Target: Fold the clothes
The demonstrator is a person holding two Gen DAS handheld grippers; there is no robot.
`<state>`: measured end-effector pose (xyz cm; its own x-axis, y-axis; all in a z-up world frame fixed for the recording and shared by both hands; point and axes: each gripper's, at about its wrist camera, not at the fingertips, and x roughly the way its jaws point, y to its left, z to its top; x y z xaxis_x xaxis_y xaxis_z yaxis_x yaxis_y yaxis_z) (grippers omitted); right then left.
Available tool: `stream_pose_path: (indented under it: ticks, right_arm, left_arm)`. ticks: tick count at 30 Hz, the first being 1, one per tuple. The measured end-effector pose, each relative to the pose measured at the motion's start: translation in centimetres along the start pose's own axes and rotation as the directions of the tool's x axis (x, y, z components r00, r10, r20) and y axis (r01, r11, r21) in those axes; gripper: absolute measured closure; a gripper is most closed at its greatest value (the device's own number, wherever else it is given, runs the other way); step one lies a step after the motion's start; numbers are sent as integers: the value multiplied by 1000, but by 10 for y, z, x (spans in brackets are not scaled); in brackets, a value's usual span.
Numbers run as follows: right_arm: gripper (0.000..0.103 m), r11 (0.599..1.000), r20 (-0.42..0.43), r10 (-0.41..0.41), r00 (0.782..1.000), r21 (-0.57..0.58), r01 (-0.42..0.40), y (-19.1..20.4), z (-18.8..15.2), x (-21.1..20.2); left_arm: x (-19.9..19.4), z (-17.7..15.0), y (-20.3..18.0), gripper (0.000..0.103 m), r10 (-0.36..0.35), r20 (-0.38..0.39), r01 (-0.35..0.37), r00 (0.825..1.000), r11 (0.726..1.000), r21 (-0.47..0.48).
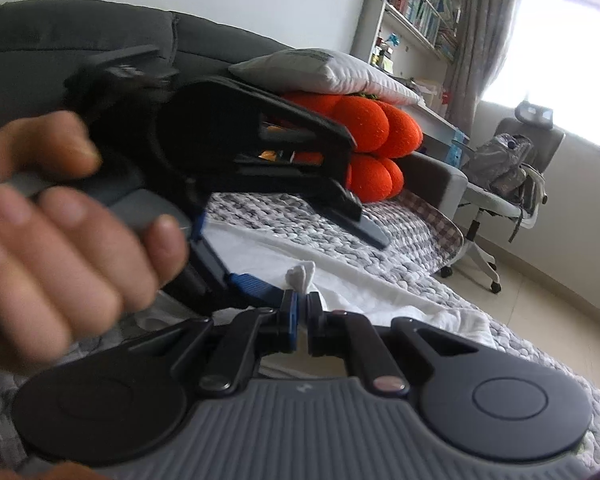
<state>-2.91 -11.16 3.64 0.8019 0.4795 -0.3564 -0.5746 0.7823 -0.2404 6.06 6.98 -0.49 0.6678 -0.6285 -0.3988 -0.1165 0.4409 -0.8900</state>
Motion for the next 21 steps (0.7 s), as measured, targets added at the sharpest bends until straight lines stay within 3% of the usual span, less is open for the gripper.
stream_pose_path:
  ticks: [7, 9, 13, 21]
  right_arm:
    - [98, 1000, 3, 0, 1000, -21, 0, 5, 2, -1]
    - [98, 1000, 1, 1, 1000, -27, -1, 6, 3, 0]
    - [100, 999, 2, 3, 1000, -40, -3, 11, 6, 1]
    - [100, 998, -21, 3, 1000, -55, -4, 21, 8, 7]
  left_arm:
    - [9, 8, 2, 79, 65, -4, -64, 998, 997, 43]
    - [10, 10, 1, 93, 97, 3, -97, 995, 992, 81]
    - [2, 12, -6, 100, 124, 41, -129, 991, 980, 154]
    - [-15, 22, -11, 101, 106, 87, -123, 991, 967, 225]
